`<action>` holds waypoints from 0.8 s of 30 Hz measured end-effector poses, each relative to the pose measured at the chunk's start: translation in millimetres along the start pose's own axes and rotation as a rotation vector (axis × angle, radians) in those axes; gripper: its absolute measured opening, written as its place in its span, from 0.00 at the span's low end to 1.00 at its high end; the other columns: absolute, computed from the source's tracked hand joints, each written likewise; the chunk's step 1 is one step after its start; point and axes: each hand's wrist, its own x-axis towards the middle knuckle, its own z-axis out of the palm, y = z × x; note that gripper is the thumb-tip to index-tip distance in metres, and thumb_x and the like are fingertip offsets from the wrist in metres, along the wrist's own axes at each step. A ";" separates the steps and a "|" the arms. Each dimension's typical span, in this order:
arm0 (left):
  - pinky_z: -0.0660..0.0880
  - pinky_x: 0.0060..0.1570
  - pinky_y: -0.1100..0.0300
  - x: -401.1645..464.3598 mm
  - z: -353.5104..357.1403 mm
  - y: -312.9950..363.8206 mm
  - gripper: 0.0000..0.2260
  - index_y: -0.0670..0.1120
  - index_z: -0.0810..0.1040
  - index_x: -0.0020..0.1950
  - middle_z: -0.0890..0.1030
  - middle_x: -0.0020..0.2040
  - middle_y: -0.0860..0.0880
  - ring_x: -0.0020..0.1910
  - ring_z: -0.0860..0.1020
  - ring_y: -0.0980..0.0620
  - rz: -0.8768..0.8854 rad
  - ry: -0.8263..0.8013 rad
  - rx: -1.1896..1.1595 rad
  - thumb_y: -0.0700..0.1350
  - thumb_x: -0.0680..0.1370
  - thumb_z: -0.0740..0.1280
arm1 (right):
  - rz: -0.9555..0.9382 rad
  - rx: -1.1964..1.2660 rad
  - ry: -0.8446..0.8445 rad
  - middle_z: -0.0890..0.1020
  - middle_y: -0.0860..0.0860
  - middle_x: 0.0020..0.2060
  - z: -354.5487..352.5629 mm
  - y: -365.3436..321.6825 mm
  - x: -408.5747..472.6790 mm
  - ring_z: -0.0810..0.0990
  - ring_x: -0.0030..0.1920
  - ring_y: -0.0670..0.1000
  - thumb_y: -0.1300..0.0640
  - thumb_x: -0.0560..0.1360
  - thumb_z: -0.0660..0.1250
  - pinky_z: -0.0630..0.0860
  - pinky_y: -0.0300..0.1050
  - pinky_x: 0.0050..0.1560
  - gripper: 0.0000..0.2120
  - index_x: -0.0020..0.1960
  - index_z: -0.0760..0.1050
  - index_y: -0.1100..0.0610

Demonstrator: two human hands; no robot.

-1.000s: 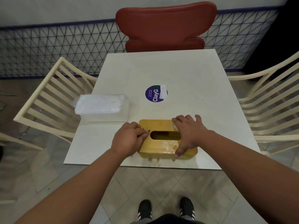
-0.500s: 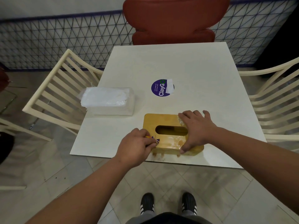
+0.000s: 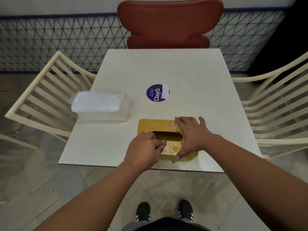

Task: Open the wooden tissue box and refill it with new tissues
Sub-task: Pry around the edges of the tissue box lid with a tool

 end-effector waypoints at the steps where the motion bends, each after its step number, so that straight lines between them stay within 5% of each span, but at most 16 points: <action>1: 0.71 0.44 0.60 -2.1 -0.9 -4.9 0.13 0.59 0.81 0.57 0.77 0.52 0.55 0.51 0.72 0.52 -0.032 0.013 -0.003 0.57 0.79 0.59 | 0.000 0.000 -0.001 0.49 0.49 0.77 -0.4 3.4 -3.0 0.47 0.77 0.56 0.23 0.52 0.71 0.43 0.67 0.73 0.69 0.78 0.39 0.52; 24: 0.67 0.46 0.61 18.4 6.3 28.8 0.12 0.58 0.81 0.57 0.77 0.53 0.56 0.53 0.70 0.53 0.021 -0.018 -0.063 0.56 0.80 0.60 | 0.020 -0.022 0.023 0.55 0.50 0.75 1.5 12.2 -12.1 0.56 0.74 0.55 0.28 0.52 0.75 0.50 0.65 0.72 0.65 0.77 0.47 0.52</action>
